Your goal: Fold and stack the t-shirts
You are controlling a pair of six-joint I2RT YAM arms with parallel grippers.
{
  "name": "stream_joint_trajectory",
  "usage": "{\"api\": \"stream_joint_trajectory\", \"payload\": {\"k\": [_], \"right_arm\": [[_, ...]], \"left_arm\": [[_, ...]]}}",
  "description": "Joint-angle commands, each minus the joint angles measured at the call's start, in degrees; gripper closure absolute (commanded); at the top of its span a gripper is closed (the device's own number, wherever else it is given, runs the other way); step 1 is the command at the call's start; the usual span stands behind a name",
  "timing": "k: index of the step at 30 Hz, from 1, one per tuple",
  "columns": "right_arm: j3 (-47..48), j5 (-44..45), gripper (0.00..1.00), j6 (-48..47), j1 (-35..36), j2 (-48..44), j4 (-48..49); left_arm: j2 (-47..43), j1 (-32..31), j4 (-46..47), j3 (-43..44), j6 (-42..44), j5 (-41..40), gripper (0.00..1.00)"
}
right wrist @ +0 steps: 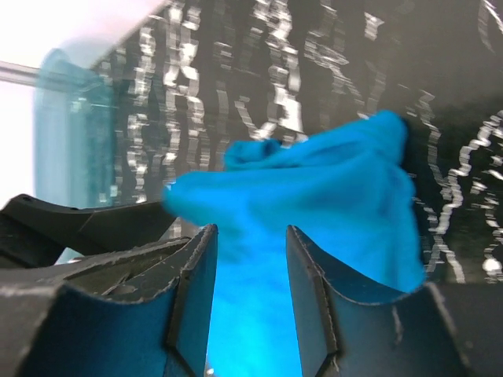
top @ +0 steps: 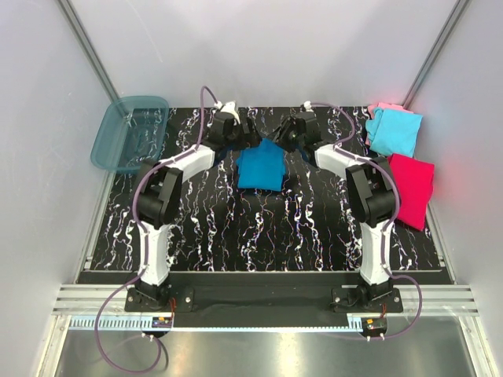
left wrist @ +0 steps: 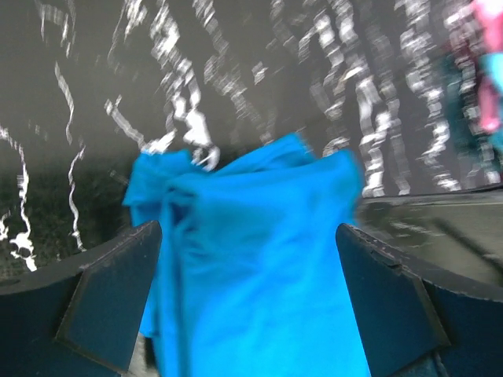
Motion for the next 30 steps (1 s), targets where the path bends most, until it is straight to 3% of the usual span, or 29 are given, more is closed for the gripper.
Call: {"api": "stream_joint_trajectory", "payload": {"k": [1, 10, 20, 24, 30], "right_arm": [[2.2, -1.9, 0.54, 0.4, -0.8, 2.5, 1.4], [3.6, -4.2, 0.56, 3.3, -1.8, 10.0, 4.3], [10.2, -5.9, 0.57, 3.1, -2.2, 12.2, 0.4], [6.3, -4.6, 0.56, 1.2, -2.2, 4.8, 0.3], [1.6, -3.0, 0.50, -1.2, -2.2, -10.9, -2.5]], "left_arm": [[3.1, 1.5, 1.4, 2.3, -2.0, 4.1, 0.02], [8.7, 2.0, 0.0, 5.6, -4.3, 6.4, 0.03], [14.4, 3.1, -8.1, 17.3, -3.8, 6.4, 0.02], [8.2, 3.1, -7.6, 13.0, -2.9, 5.0, 0.02], [-9.3, 2.9, -7.7, 3.6, -2.1, 3.3, 0.01]]}}
